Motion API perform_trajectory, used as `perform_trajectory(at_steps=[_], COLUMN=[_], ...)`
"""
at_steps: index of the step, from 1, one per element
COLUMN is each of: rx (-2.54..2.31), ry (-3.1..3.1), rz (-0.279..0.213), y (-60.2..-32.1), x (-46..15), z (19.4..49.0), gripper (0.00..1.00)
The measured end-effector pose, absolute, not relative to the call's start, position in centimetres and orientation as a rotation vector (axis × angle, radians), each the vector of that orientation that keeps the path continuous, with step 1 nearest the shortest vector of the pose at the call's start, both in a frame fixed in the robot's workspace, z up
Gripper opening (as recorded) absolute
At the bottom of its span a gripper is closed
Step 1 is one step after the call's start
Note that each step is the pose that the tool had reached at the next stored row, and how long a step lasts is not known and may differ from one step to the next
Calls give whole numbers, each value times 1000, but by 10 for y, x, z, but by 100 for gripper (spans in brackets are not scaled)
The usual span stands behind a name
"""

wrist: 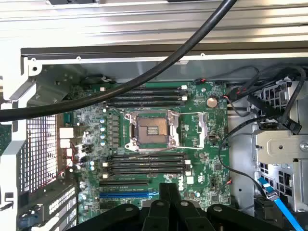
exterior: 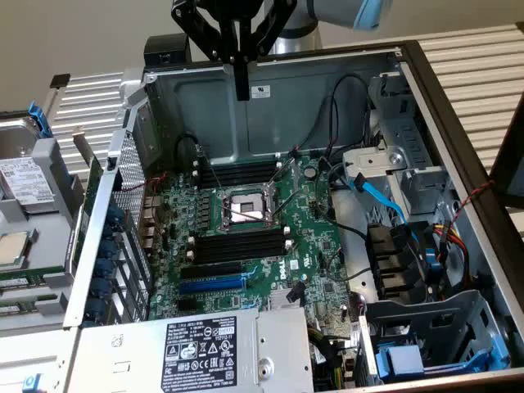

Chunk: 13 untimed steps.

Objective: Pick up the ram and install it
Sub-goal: 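Reach for the ram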

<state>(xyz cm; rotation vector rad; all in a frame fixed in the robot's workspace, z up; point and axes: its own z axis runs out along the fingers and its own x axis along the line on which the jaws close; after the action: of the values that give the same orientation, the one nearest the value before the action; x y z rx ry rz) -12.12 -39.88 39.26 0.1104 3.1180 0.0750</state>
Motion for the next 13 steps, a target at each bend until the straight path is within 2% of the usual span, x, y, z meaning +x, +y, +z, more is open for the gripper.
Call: perform_trajectory(at_steps=[13], rx=[110], ry=[3118], rz=[75], y=[-399], x=[-122], z=[393], gripper=[11])
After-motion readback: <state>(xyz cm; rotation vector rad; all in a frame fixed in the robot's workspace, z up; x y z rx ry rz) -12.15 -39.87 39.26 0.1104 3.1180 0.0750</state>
